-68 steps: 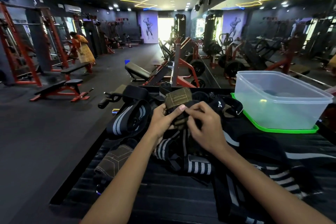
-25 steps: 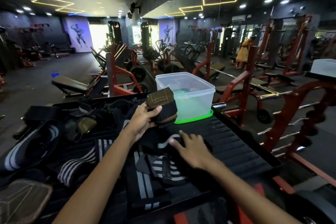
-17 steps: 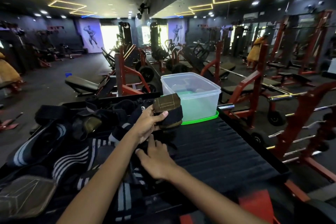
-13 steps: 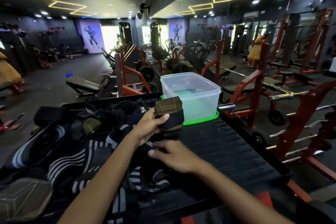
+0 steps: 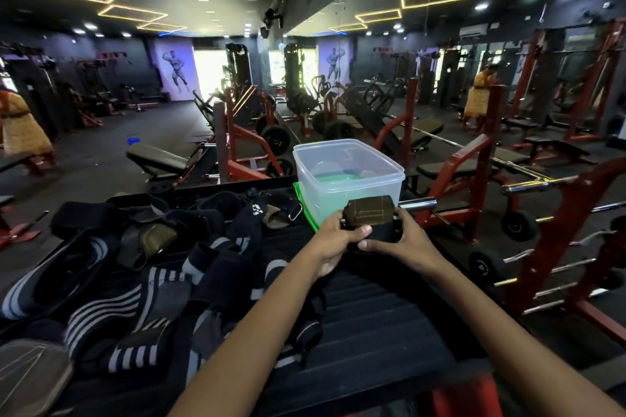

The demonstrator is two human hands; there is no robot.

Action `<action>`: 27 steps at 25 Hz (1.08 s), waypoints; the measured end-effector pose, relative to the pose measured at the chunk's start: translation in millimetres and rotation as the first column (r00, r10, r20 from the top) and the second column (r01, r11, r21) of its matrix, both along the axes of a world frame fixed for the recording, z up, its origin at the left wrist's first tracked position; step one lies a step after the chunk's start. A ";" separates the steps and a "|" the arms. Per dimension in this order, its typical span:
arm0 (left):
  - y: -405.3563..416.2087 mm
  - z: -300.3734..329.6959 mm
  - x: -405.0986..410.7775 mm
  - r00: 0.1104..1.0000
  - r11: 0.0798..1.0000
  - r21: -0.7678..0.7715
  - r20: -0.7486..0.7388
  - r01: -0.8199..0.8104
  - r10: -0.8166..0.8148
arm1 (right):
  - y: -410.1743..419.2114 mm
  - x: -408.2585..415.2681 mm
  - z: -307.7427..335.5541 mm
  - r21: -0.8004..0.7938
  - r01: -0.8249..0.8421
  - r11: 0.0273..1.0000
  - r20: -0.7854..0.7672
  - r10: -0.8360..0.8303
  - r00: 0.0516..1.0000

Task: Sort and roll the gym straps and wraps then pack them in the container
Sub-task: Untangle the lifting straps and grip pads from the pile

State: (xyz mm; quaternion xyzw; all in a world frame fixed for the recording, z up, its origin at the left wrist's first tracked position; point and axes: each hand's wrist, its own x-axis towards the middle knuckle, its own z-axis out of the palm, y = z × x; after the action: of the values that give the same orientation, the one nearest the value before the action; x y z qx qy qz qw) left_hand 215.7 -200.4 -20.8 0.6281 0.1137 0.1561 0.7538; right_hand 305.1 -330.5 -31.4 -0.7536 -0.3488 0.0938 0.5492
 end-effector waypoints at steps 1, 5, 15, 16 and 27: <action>-4.8 -4.3 9.1 0.999 0.999 -0.007 -0.023 -0.048 0.048 | -4.0 6.9 -0.1 -0.022 0.031 0.999 0.018 -0.031 0.999; -20.8 -22.9 47.1 0.959 0.962 0.100 -0.106 -0.254 0.264 | -23.6 32.5 0.9 -0.153 0.113 0.982 0.104 -0.098 0.990; -32.5 -37.9 69.1 0.857 0.854 0.162 -0.075 -0.494 0.510 | -24.0 42.4 -8.1 -0.208 0.288 0.935 0.455 -0.168 0.875; -35.1 -37.3 70.0 0.853 0.849 0.165 -0.066 -0.502 0.517 | -23.1 42.5 -9.9 -0.228 0.302 0.926 0.463 -0.170 0.870; -37.7 -37.9 70.7 0.885 0.888 0.012 -0.076 -0.459 0.459 | -24.3 38.9 -9.7 -0.382 0.350 0.855 0.421 -0.176 0.890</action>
State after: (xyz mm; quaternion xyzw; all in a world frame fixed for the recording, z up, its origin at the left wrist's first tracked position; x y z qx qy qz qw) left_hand 286.5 -238.1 -58.7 0.5867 0.2884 0.3052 0.6924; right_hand 344.1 -354.8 -41.1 -0.9044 -0.3069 -0.0502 0.2923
